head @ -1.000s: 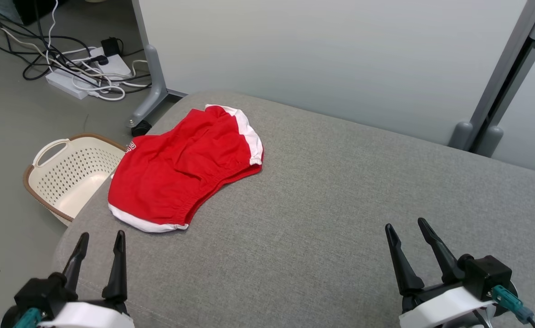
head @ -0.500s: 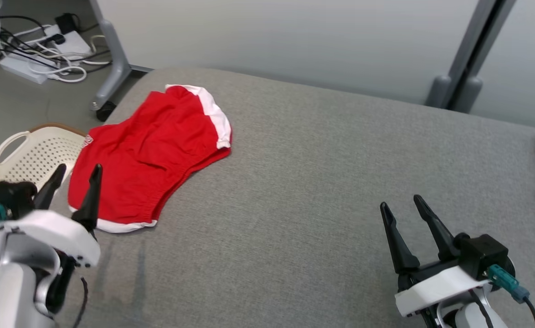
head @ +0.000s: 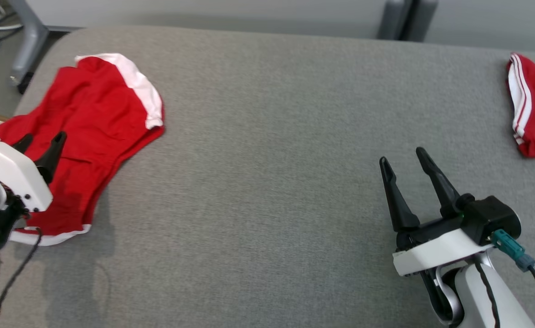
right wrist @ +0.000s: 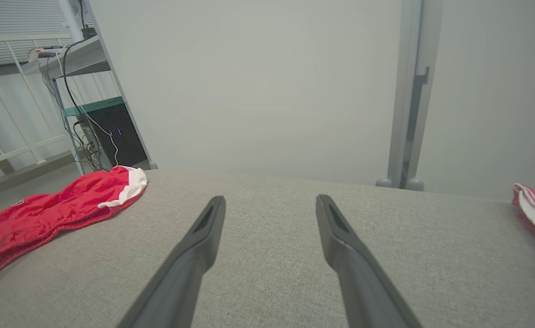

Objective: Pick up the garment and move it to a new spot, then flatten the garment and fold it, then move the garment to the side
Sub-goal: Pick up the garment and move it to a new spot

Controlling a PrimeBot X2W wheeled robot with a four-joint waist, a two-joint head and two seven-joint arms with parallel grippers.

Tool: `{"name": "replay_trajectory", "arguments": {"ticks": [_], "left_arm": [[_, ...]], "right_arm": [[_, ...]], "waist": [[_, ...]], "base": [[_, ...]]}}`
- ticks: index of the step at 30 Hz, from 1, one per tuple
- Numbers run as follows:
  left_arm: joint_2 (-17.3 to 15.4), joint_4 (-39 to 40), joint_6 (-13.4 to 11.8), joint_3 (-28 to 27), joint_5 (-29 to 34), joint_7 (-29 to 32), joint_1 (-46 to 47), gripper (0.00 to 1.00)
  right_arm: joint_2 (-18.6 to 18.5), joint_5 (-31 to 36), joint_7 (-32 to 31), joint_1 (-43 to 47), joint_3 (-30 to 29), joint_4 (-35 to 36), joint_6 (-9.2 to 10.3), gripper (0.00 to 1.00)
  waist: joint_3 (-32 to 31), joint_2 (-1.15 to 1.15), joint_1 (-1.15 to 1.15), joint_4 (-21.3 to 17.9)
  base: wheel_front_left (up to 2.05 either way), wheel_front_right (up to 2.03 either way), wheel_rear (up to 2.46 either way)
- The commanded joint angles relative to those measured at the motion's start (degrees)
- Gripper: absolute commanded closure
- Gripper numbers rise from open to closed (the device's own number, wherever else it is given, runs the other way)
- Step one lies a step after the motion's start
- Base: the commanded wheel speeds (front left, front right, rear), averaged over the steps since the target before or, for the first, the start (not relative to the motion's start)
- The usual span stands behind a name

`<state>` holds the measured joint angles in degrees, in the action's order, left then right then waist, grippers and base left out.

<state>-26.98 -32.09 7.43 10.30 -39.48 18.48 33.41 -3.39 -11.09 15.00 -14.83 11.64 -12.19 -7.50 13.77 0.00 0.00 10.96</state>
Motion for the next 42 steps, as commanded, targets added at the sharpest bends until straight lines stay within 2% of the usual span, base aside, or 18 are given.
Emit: {"name": "replay_trajectory", "arguments": {"ticks": [1, 4, 9, 18, 23, 27, 28, 29, 31, 42], "left_arm": [[-1.09, -0.84, 0.06, 0.84, -1.21, 1.03, 1.44, 0.0], [-3.66, -2.97, 0.07, 2.98, -5.31, 2.37, 4.21, 0.0], [-5.97, -6.82, 0.07, 5.82, -11.08, 2.34, 7.97, 0.0], [-7.15, -11.41, 0.08, 13.31, -18.16, 2.72, 11.57, 0.0], [-6.63, -11.76, 0.09, 19.01, -23.08, 7.9, 9.68, 0.0], [-7.63, -11.17, 0.1, 22.4, -26.24, 10.87, 8.79, 0.0], [-7.94, -11.01, 0.1, 23.15, -26.79, 11.23, 8.8, 0.21], [-8.23, -10.84, 0.1, 23.78, -27.18, 11.29, 8.86, 0.5], [-8.85, -10.32, 0.1, 24.87, -28.08, 10.89, 9.16, 1.0], [-11.64, -8.12, 0.05, 29.81, -30.48, 4.84, 11.47, 1.0]], "right_arm": [[-0.03, 0.3, 0.31, -0.93, -0.12, 0.22, 0.0, 0.0], [0.17, 0.91, 0.31, -2.16, -0.55, 1.09, 0.0, 0.0], [0.32, 1.59, 0.31, -3.69, -0.91, 2.11, 0.0, 0.0], [0.35, 0.71, 0.31, -5.75, -0.84, 3.67, 0.0, 0.0], [0.36, 0.43, 0.31, -5.65, -1.1, 4.13, 0.0, 0.0], [0.35, 0.31, 0.31, -5.58, -1.21, 4.07, 0.0, 0.0], [0.35, 0.29, 0.31, -5.53, -1.28, 4.04, 0.0, 0.0], [0.36, 0.26, 0.31, -5.5, -1.3, 3.98, 0.0, 0.0], [0.36, 0.25, 0.31, -5.49, -1.27, 3.91, 0.0, 0.0], [0.34, -0.31, 0.31, -4.9, -1.06, 3.0, 0.0, 0.0]], "waist": [[3.32, 0.0, 0.0, -3.12], [5.74, 0.0, 0.0, -4.9], [9.24, 0.0, 0.0, -7.11], [13.13, 0.0, 0.0, -9.82], [13.79, 0.0, 0.0, -10.32], [13.67, 0.0, 0.0, -10.37], [13.57, 0.0, 0.0, -10.35], [13.48, 0.0, 0.0, -10.31], [13.31, 0.0, 0.0, -10.22], [10.21, 0.0, 0.0, -10.2]], "base": [[0.0, 0.0, 0.0], [0.0, 0.0, 0.0], [0.0, 0.0, 0.0], [0.0, 0.0, 0.0], [0.0, 0.0, 0.0], [0.0, 0.0, 0.0], [0.0, 0.0, 0.0], [0.0, 0.0, 0.0], [0.0, 0.0, 0.0], [0.0, 0.0, 0.0]]}}
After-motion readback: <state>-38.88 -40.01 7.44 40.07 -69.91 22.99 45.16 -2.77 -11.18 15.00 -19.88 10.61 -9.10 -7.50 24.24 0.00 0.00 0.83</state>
